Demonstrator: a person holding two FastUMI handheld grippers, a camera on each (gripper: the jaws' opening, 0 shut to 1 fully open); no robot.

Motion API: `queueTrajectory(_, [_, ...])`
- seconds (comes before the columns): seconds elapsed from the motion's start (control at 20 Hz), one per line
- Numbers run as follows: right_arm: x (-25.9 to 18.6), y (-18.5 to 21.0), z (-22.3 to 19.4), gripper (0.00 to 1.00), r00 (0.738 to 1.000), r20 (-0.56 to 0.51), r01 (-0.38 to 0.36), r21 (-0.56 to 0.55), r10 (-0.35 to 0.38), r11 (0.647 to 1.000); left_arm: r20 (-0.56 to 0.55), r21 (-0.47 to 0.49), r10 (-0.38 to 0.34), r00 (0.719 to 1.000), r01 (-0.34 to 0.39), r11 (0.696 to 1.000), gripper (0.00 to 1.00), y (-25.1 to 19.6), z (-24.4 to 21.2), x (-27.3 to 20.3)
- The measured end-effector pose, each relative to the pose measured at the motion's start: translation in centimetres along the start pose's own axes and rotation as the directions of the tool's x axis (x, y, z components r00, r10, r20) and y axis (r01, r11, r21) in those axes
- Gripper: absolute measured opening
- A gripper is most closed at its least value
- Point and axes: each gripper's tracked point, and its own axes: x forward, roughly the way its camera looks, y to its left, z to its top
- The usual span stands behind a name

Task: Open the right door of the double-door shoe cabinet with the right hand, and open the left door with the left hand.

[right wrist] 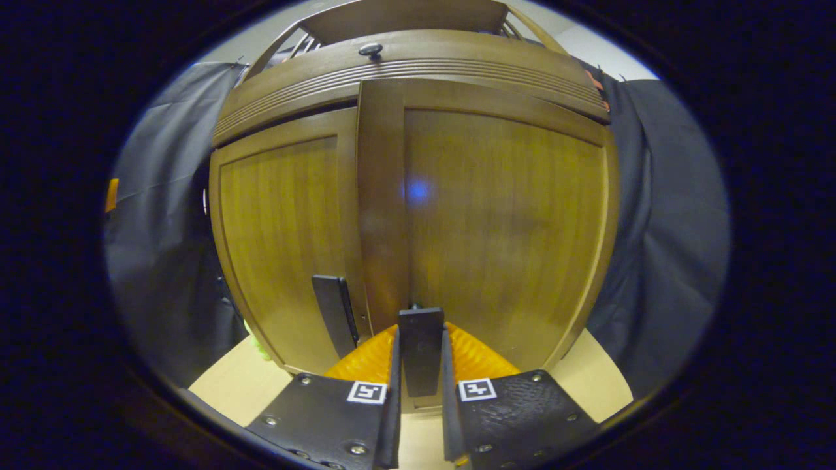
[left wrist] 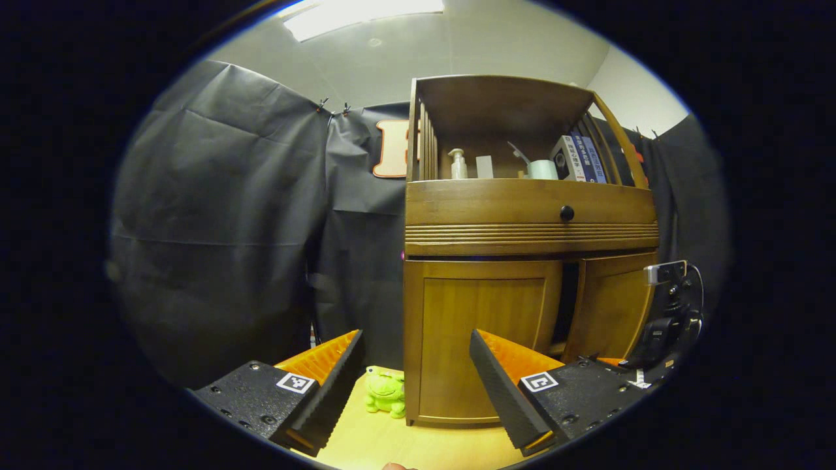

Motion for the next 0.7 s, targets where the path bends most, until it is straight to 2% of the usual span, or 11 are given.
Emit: queueTrajectory(0.7, [-0.5,-0.3,0.4,0.25,0.999,-0.01,0.032,0.056,-0.031,0.998,-0.01,-0.011,-0.157,0.987,0.157,0.987,0.98,-6.8,-0.4,-2.9])
